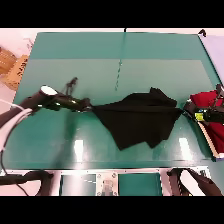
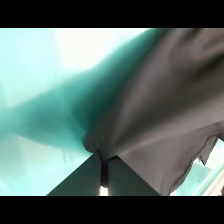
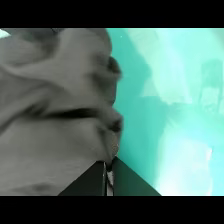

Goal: Fold the shirts.

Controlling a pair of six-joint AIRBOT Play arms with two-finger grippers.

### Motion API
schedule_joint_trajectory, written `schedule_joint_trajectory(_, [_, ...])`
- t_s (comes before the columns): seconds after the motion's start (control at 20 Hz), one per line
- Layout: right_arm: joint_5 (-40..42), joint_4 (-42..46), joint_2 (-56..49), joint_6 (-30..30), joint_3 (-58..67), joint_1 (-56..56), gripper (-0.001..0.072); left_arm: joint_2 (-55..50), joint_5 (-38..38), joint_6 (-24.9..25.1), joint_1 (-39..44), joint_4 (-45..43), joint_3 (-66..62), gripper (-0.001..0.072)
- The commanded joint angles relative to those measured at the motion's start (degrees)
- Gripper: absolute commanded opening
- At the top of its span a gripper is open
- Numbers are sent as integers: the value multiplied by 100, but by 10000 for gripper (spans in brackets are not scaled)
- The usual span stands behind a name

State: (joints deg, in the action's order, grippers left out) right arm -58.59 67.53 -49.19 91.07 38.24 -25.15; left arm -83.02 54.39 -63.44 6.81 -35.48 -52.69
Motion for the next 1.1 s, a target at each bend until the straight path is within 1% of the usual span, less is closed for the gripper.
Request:
schedule_joint_trajectory(0.0, [175,199,4,-26,2,-177,12,457,184,-343,-870,-920,-17,25])
schedule_joint_trajectory(0.1, [240,103,4,-26,2,-173,11,463,310,-216,-1040,-918,-26,25])
schedule_joint_trajectory(0.15, [240,-83,4,-35,0,-173,11,463,313,-160,-1056,-909,-26,25])
schedule_joint_trajectory(0.25, [197,-734,4,-378,-9,-90,11,463,330,-26,-1054,-643,-26,25])
schedule_joint_trajectory(0.35, [251,-1150,2,-479,-94,280,12,461,326,205,-1054,-243,-20,25])
schedule_joint_trajectory(0.55, [933,-1209,-317,-468,-385,1432,12,409,256,243,-962,-114,-9,25])
schedule_joint_trajectory(0.65, [1134,-1360,-684,-463,-382,1956,12,284,223,245,-728,-81,-4,25])
schedule_joint_trajectory(0.75, [1244,-1353,-837,-479,-269,2208,11,273,269,356,-501,20,-81,25])
schedule_joint_trajectory(0.85, [953,-1342,-752,-562,243,2061,11,310,750,352,-533,140,-577,25])
schedule_joint_trajectory(0.95, [310,-1340,-479,-776,1167,1735,11,686,1165,334,-544,149,-1338,25])
schedule_joint_trajectory(1.05, [-96,-1333,-184,-841,2302,1436,12,1202,1226,229,-544,149,-2190,25])
